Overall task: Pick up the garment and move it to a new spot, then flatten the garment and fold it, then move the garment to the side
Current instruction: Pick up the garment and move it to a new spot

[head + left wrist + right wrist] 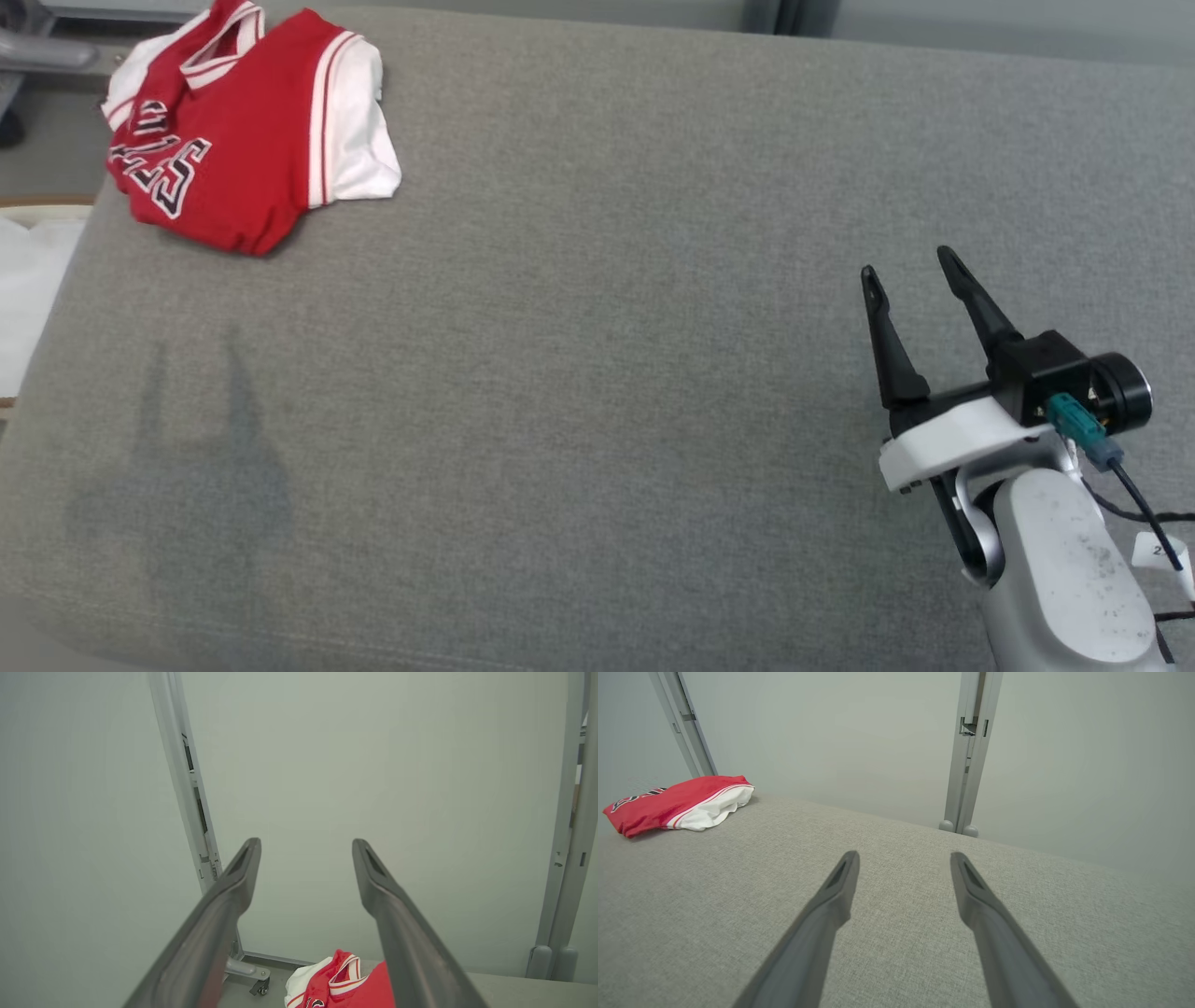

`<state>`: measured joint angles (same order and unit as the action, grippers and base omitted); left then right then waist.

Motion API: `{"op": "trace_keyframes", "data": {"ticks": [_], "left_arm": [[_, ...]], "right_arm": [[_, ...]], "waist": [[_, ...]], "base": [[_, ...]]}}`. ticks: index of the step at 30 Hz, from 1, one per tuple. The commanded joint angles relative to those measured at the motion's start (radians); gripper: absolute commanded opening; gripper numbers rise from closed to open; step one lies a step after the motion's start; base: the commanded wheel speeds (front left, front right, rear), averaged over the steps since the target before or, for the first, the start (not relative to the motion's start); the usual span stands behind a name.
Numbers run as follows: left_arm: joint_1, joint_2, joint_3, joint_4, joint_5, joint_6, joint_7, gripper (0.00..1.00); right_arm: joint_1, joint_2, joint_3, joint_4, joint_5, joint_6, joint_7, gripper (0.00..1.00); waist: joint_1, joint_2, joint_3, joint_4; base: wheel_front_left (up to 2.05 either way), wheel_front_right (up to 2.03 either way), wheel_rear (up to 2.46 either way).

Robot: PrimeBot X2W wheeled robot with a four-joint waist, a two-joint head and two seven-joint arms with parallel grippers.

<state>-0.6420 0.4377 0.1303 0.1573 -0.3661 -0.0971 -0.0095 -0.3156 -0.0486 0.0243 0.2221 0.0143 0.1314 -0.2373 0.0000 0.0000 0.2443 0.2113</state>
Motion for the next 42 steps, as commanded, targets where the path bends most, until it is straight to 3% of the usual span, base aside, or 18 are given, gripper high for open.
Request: {"op": "trace_keyframes", "data": {"ticks": [1,9,15,25,33,34,35,37,38,42], "left_arm": [[-0.046,0.008,-0.008,0.036,0.002,-0.003,0.009,1.0],[-0.234,-0.035,-0.089,0.302,-0.032,-0.019,0.02,1.0],[-0.312,-0.033,-0.158,0.471,-0.064,-0.032,0.083,1.0],[-0.364,-0.025,-0.294,0.587,-0.159,-0.034,0.133,1.0],[-0.39,-0.02,-0.313,0.7,-0.167,-0.026,0.105,1.0],[-0.392,-0.016,-0.316,0.717,-0.162,-0.023,0.103,0.91],[-0.394,-0.013,-0.315,0.727,-0.158,-0.019,0.097,0.58],[-0.402,-0.008,-0.313,0.745,-0.158,-0.015,0.084,0.05],[-0.406,-0.006,-0.313,0.753,-0.159,-0.016,0.076,0.0],[-0.414,0.008,-0.32,0.769,-0.154,-0.02,0.043,0.0]], "right_arm": [[-0.024,-0.004,0.005,-0.02,-0.012,-0.002,0.008,1.0],[-0.058,-0.003,0.011,-0.124,-0.053,-0.002,0.051,1.0],[-0.063,-0.003,0.008,-0.208,-0.084,-0.002,0.077,1.0],[-0.064,-0.003,-0.002,-0.327,-0.124,-0.002,0.124,1.0],[-0.049,-0.004,0.0,-0.363,-0.137,-0.002,0.141,1.0],[-0.047,-0.003,0.0,-0.364,-0.137,-0.002,0.141,1.0],[-0.046,-0.003,-0.001,-0.363,-0.137,-0.002,0.141,1.0],[-0.046,-0.003,-0.002,-0.36,-0.136,-0.002,0.138,1.0],[-0.046,-0.003,-0.002,-0.356,-0.134,-0.002,0.135,1.0],[-0.048,-0.004,0.0,-0.333,-0.119,-0.002,0.123,1.0]], "waist": [[0.0,0.0,0.141,-0.096],[0.0,0.0,0.281,-0.141],[0.0,0.0,0.337,-0.157],[0.0,0.0,0.392,-0.167],[0.0,0.0,0.411,-0.165],[0.0,0.0,0.412,-0.164],[0.0,0.0,0.412,-0.163],[0.0,0.0,0.409,-0.161],[0.0,0.0,0.406,-0.16],[0.0,0.0,0.38,-0.16]], "base": [[0.0,0.0,0.0],[0.0,0.0,0.0],[0.0,0.0,0.0],[0.0,0.0,0.0],[0.0,0.0,0.0],[0.0,0.0,0.0],[0.0,0.0,0.0],[0.0,0.0,0.0],[0.0,0.0,0.0],[0.0,0.0,0.0]]}}
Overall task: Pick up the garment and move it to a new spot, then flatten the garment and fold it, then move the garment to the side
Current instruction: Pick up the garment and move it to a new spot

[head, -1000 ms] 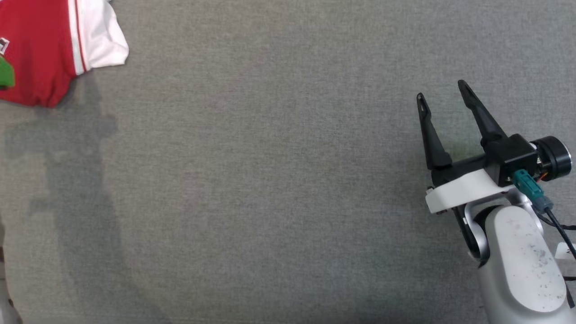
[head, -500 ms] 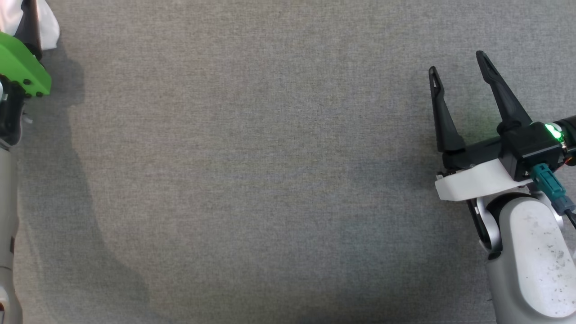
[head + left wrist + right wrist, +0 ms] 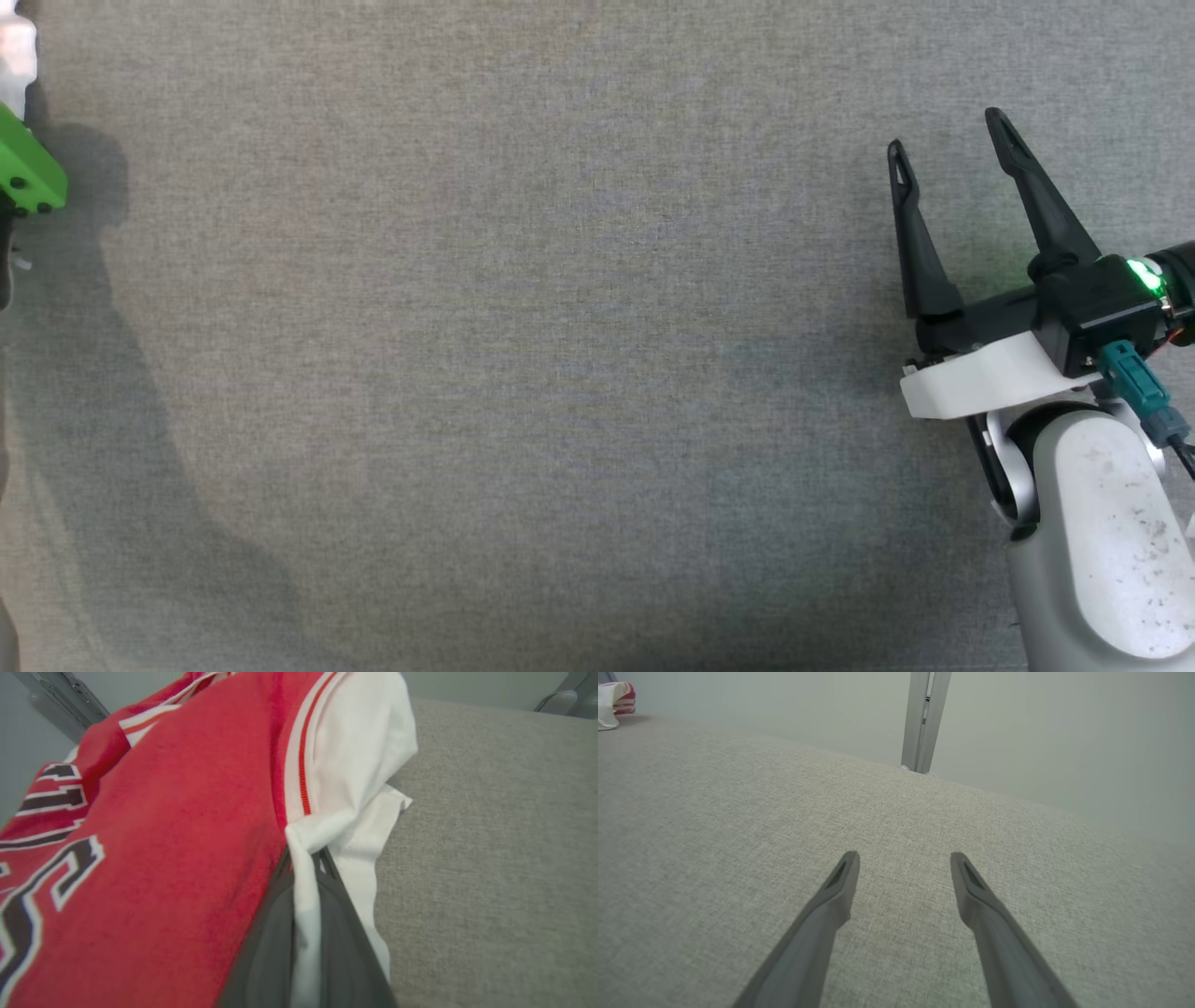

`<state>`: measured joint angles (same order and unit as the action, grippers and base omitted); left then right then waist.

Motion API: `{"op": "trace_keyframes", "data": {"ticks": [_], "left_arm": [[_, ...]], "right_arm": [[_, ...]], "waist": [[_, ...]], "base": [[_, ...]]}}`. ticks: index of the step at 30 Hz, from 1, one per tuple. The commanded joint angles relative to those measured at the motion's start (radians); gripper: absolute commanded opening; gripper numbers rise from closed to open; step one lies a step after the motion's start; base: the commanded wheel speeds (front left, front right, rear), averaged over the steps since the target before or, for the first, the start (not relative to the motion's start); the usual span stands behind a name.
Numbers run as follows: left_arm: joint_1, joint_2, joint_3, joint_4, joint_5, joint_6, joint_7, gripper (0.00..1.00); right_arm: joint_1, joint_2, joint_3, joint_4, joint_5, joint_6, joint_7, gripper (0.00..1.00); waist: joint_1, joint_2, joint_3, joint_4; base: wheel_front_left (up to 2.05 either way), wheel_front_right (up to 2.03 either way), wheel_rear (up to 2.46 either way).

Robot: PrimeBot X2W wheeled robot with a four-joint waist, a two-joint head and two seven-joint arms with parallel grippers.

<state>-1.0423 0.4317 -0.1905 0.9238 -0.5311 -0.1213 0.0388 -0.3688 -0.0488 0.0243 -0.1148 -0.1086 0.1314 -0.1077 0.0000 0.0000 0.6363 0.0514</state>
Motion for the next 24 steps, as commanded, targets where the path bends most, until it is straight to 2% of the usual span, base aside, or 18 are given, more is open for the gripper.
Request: {"op": "trace_keyframes", "data": {"ticks": [1,7,14,19,24], "left_arm": [[-0.014,0.018,0.001,0.004,0.01,0.004,-0.016,0.0],[-0.024,0.059,-0.024,-0.01,0.049,0.008,-0.094,0.0],[-0.047,0.104,-0.078,-0.089,0.118,0.004,-0.17,0.0],[-0.051,0.099,-0.127,-0.164,0.142,-0.001,-0.159,0.0],[-0.06,0.06,-0.191,-0.262,0.153,-0.006,-0.118,0.0]], "right_arm": [[0.005,-0.003,0.001,0.012,0.008,-0.002,-0.01,1.0],[0.01,-0.003,0.003,0.07,0.042,-0.002,-0.044,1.0],[0.035,-0.003,0.013,0.172,0.1,-0.002,-0.095,1.0],[0.059,-0.003,0.029,0.236,0.152,-0.002,-0.125,1.0],[0.09,-0.003,0.025,0.282,0.189,-0.002,-0.144,1.0]], "waist": [[0.0,0.0,-0.021,0.0],[0.0,0.0,-0.099,-0.01],[0.0,0.0,-0.241,-0.036],[0.0,0.0,-0.347,-0.065],[0.0,0.0,-0.43,-0.094]], "base": [[0.0,0.0,0.0],[0.0,0.0,0.0],[0.0,0.0,0.0],[0.0,0.0,0.0],[0.0,0.0,0.0]]}}
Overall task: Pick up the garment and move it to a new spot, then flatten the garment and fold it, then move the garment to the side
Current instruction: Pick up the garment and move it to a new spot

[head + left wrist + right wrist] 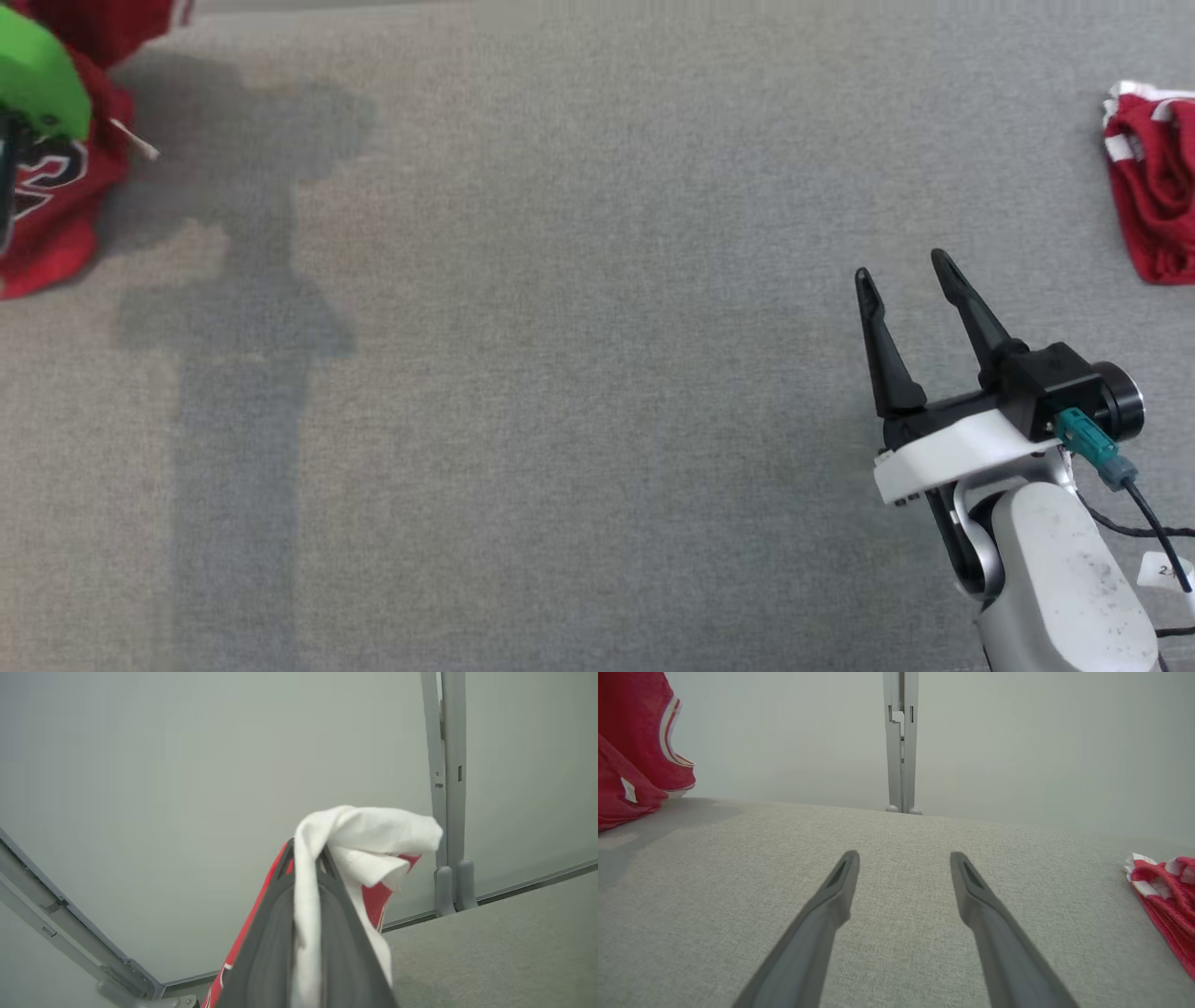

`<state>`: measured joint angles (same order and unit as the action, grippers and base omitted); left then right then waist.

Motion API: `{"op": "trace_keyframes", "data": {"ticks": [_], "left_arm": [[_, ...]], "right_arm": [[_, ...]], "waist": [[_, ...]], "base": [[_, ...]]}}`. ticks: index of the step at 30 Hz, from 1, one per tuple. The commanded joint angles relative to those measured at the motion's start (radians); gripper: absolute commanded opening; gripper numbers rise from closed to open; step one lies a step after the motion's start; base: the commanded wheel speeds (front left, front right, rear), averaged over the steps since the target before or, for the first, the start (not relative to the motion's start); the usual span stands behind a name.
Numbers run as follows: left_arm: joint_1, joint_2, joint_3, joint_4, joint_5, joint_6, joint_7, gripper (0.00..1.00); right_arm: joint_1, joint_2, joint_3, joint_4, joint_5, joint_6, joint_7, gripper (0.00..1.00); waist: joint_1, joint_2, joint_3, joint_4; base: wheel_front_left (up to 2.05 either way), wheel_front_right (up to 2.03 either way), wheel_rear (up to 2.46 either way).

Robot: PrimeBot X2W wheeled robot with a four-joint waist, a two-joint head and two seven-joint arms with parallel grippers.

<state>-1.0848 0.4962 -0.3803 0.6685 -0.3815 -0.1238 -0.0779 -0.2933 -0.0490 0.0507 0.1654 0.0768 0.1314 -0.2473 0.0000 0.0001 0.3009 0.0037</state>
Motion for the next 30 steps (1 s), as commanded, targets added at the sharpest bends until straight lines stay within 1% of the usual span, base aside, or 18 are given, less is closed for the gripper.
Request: {"op": "trace_keyframes", "data": {"ticks": [1,3,8,13,17,21,23,28,30], "left_arm": [[-0.03,-0.016,-0.012,-0.03,0.01,0.001,0.004,0.0],[-0.041,-0.051,-0.035,-0.062,0.019,0.011,0.019,0.0],[-0.085,-0.146,-0.093,-0.121,0.034,0.016,0.052,0.0],[-0.127,-0.272,-0.132,-0.157,0.01,0.021,0.064,0.0],[-0.156,-0.367,-0.143,-0.149,-0.021,0.039,0.062,0.0],[-0.125,-0.415,-0.15,-0.11,-0.059,0.057,0.052,0.0],[-0.088,-0.426,-0.153,-0.086,-0.085,0.066,0.046,0.0],[0.041,-0.434,-0.137,-0.026,-0.146,0.095,0.006,0.0],[0.109,-0.423,-0.128,0.005,-0.157,0.108,-0.024,0.0]], "right_arm": [[0.02,-0.003,-0.006,0.008,0.009,-0.002,-0.009,1.0],[0.03,-0.003,-0.014,0.021,0.017,-0.002,-0.011,1.0],[0.048,-0.003,-0.026,0.05,0.041,-0.002,-0.018,1.0],[0.059,-0.003,-0.038,0.058,0.059,-0.002,-0.018,1.0],[0.065,-0.003,-0.054,0.049,0.067,-0.002,-0.018,1.0],[0.07,-0.003,-0.066,0.042,0.073,-0.002,-0.019,1.0],[0.068,-0.003,-0.073,0.038,0.076,-0.002,-0.019,1.0],[0.071,-0.003,-0.086,0.034,0.08,-0.002,-0.019,1.0],[0.069,-0.003,-0.088,0.033,0.082,-0.002,-0.019,1.0]], "waist": [[0.0,-0.0001,-0.105,-0.05],[0.0,-0.0001,-0.122,-0.058],[0.0,-0.0001,-0.165,-0.09],[0.0,-0.0001,-0.195,-0.129],[0.0,-0.0001,-0.202,-0.149],[0.0,-0.0001,-0.195,-0.161],[0.0,-0.0001,-0.186,-0.164],[0.0,-0.0001,-0.162,-0.154],[0.0,-0.0001,-0.152,-0.147]], "base": [[0.0,0.0,0.0],[0.0,0.0,0.0],[0.0,0.0,0.0],[0.0,0.0,0.0],[0.0,0.0,0.0],[0.0,0.0,0.0],[0.0,0.0,0.0],[0.0,0.0,0.0],[0.0,0.0,0.0]]}}
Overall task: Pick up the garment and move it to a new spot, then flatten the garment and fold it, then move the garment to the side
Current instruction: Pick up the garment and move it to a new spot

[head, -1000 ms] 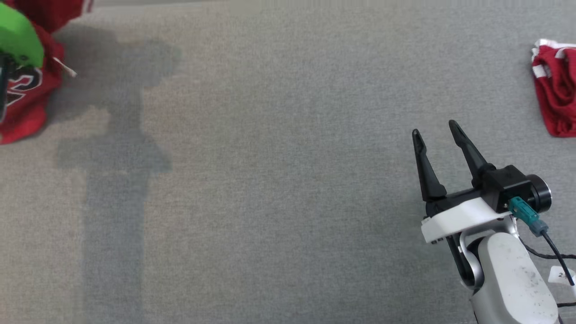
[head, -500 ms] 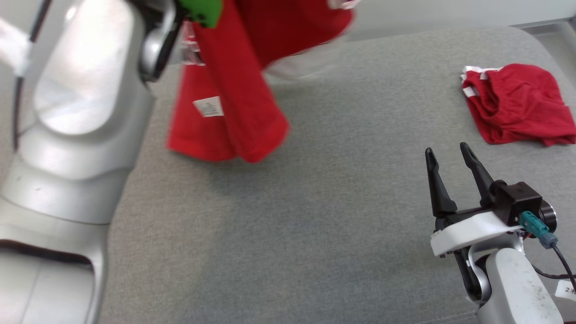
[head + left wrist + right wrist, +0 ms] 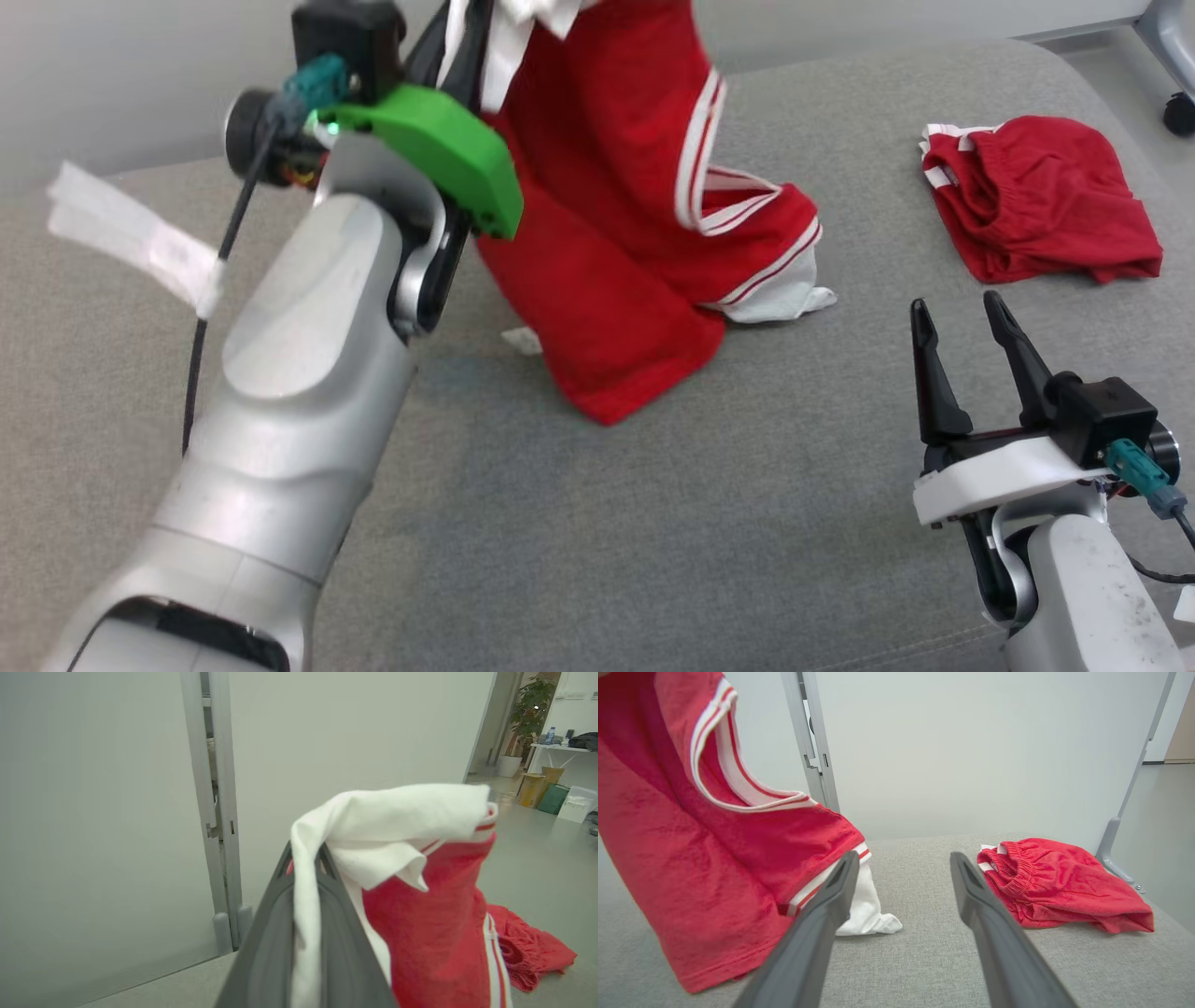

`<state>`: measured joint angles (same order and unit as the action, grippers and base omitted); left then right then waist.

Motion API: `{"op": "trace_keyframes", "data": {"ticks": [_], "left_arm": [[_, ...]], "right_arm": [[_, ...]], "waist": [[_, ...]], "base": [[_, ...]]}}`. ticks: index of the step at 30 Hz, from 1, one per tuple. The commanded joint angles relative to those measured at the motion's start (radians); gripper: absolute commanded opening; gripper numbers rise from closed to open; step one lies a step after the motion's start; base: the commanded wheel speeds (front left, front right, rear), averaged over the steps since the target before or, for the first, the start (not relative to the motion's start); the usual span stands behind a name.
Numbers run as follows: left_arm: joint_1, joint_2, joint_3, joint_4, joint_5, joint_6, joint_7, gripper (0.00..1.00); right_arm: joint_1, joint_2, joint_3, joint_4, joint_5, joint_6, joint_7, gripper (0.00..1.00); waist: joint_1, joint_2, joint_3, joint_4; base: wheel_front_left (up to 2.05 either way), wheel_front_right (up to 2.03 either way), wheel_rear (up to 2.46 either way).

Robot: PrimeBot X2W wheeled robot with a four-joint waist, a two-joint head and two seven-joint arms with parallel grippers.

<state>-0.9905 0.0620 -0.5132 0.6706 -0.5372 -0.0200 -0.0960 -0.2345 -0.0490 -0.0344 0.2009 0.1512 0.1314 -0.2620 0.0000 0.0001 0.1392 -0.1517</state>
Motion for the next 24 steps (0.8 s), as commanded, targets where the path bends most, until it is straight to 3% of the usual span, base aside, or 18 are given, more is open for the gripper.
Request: {"op": "trace_keyframes", "data": {"ticks": [1,7,14,23,24], "left_arm": [[0.052,0.021,0.015,0.02,-0.01,0.012,-0.023,0.0],[0.215,0.085,0.078,0.097,-0.046,0.046,-0.129,0.0],[0.356,0.151,0.164,0.098,-0.067,0.067,-0.168,0.0],[0.539,0.123,0.315,-0.046,-0.054,0.058,-0.169,0.0],[0.558,0.115,0.329,-0.065,-0.044,0.055,-0.169,0.14]], "right_arm": [[0.007,-0.003,-0.002,-0.002,0.007,-0.002,-0.004,1.0],[-0.015,-0.003,0.006,-0.006,0.0,-0.002,-0.004,1.0],[-0.019,-0.003,0.008,-0.003,-0.016,-0.002,-0.003,1.0],[-0.021,-0.003,0.017,0.014,-0.032,-0.002,-0.003,1.0],[-0.021,-0.003,0.018,0.017,-0.033,-0.002,-0.003,1.0]], "waist": [[0.0,-0.0001,0.016,0.013],[0.0,-0.0001,0.051,0.037],[0.0,-0.0001,0.074,0.073],[0.0,-0.0001,0.073,0.11],[0.0,-0.0001,0.071,0.113]], "base": [[0.0,0.0,0.0],[0.0,0.0,0.0],[0.0,0.0,0.0],[0.0,0.0,0.0],[0.0,0.0,0.0]]}}
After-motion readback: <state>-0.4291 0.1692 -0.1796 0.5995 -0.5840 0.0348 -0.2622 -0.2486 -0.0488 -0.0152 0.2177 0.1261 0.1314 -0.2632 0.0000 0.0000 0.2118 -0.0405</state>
